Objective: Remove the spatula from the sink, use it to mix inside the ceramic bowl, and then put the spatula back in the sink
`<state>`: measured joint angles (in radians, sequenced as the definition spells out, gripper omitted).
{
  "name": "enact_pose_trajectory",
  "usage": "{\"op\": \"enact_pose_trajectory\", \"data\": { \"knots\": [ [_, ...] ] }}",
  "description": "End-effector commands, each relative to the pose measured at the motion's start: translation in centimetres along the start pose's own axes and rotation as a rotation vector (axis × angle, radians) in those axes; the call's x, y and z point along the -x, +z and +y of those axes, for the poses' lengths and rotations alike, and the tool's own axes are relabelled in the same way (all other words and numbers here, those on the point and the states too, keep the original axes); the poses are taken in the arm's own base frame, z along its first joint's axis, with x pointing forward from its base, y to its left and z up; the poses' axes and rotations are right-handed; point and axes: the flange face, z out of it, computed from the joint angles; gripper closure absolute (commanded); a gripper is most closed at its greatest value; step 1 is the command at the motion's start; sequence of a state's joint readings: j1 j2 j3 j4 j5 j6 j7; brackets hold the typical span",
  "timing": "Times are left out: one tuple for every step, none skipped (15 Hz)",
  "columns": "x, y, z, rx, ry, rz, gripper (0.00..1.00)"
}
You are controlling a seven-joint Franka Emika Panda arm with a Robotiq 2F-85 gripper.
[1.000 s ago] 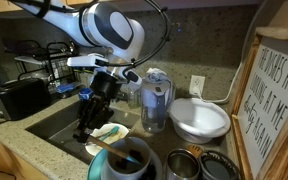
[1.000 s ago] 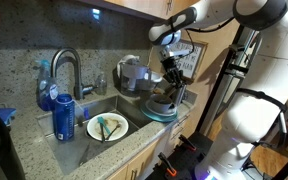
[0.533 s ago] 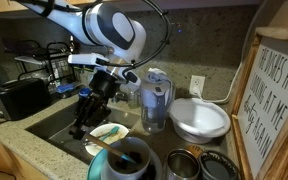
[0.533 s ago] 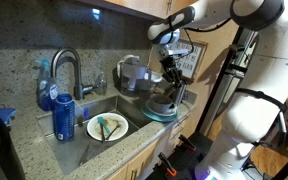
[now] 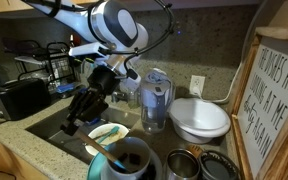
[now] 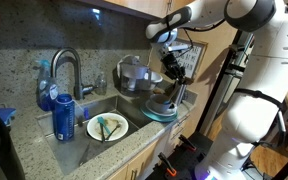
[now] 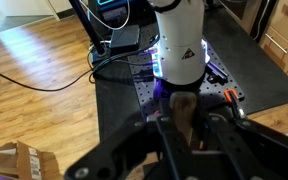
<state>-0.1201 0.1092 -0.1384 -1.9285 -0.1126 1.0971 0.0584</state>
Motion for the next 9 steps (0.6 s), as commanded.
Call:
{"op": "enact_pose_trajectory", "data": {
  "knots": [
    [0.2, -1.3, 0.0, 0.074, 0.022, 0.003, 0.91],
    [0.0, -1.5, -0.1, 0.089, 0.023, 0.022, 0.91],
    [0.0, -1.7, -0.2, 0.095, 0.020, 0.036, 0.91],
    [0.0, -1.9, -0.3, 0.096, 0.014, 0.049, 0.91],
    [0.2, -2.2, -0.6, 0.087, -0.002, 0.061, 0.91],
    [0.4, -2.5, -0.8, 0.083, -0.011, 0.070, 0.91],
    [0.8, -3.0, -1.1, 0.082, -0.019, 0.084, 0.91],
    [1.1, -3.5, -1.3, 0.083, -0.023, 0.099, 0.91],
    [1.6, -4.2, -1.6, 0.088, -0.023, 0.113, 0.91]
  ]
}}
